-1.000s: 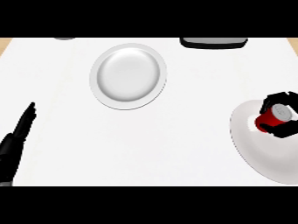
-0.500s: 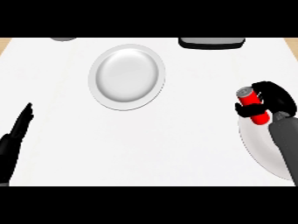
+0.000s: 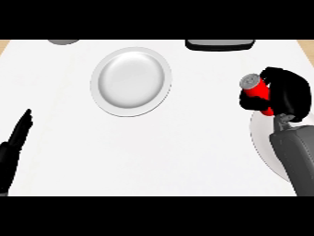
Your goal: Pick the can from the plate and place it in the plate
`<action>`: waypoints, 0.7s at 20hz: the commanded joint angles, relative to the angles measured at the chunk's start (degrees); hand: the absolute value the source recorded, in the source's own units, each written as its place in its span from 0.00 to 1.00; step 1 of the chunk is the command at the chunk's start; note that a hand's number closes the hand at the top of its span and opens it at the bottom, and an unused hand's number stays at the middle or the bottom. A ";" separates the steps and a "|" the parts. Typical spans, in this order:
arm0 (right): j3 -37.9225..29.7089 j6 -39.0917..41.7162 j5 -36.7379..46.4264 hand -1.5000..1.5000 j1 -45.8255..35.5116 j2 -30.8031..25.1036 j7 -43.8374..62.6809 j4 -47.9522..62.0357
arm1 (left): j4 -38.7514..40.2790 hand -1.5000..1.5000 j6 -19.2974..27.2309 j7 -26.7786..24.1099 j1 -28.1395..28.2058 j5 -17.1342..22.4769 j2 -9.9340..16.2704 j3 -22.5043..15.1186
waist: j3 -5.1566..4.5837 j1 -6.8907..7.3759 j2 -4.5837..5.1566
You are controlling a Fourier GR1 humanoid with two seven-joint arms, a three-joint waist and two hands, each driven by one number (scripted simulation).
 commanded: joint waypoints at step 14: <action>10.11 8.02 3.25 1.00 -19.93 16.71 7.34 -12.54 | -1.58 0.50 -1.67 0.88 -0.84 -1.69 -1.15 -0.08 | 0.10 2.27 0.76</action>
